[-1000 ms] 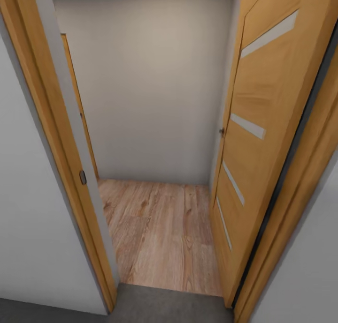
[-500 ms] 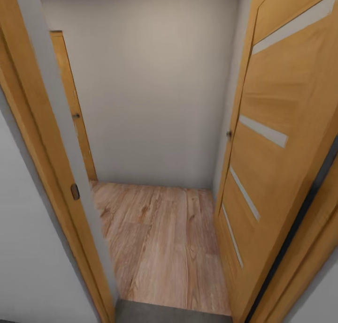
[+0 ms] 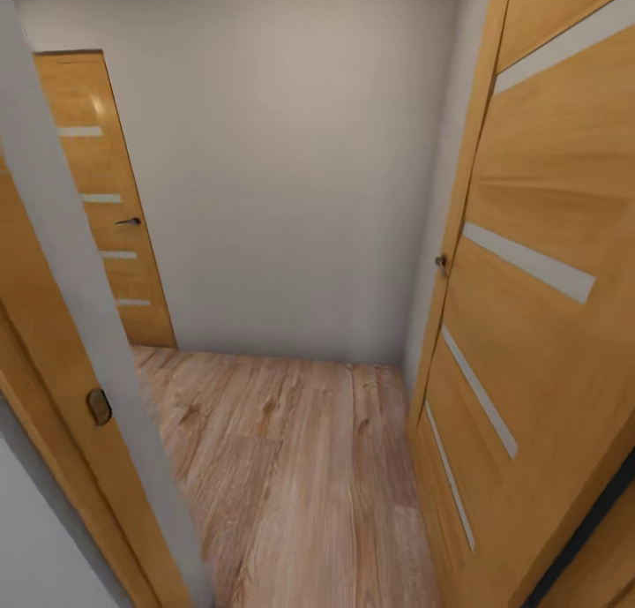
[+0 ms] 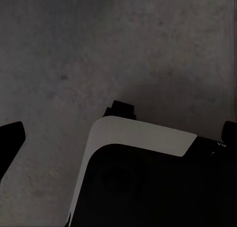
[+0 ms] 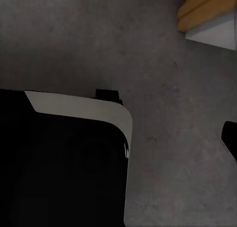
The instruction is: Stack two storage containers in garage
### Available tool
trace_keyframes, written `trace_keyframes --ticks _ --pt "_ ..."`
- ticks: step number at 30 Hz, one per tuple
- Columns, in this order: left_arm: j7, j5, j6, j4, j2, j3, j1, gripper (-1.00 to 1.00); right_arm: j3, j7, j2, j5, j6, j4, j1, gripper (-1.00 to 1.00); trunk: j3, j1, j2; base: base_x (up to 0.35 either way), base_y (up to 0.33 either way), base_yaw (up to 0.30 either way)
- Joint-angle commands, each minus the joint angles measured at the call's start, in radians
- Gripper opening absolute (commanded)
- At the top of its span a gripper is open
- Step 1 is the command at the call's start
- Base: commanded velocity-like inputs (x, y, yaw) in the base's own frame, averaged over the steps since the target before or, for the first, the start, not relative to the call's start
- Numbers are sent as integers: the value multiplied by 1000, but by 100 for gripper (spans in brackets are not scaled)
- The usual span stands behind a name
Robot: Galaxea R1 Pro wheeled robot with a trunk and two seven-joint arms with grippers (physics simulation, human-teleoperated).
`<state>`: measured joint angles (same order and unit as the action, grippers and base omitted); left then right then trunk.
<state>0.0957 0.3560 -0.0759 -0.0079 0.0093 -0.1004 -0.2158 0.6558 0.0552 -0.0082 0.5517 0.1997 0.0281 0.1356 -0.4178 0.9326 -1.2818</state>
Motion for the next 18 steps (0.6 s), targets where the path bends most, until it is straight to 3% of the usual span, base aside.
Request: trace_keyframes --ticks 1,8,18 --pt "2 8 -3 0 0 -9 -1 100 8 1 1 7 4 2 1 100 -1 1 0 320 0 0" --pt "2 8 -4 0 0 -9 -1 100 8 1 1 8 5 3 1 100 -1 1 0 320 0 -11" --pt "2 8 -4 0 0 -9 -1 100 7 2 2 10 5 3 1 100 -1 1 0 320 0 -168"
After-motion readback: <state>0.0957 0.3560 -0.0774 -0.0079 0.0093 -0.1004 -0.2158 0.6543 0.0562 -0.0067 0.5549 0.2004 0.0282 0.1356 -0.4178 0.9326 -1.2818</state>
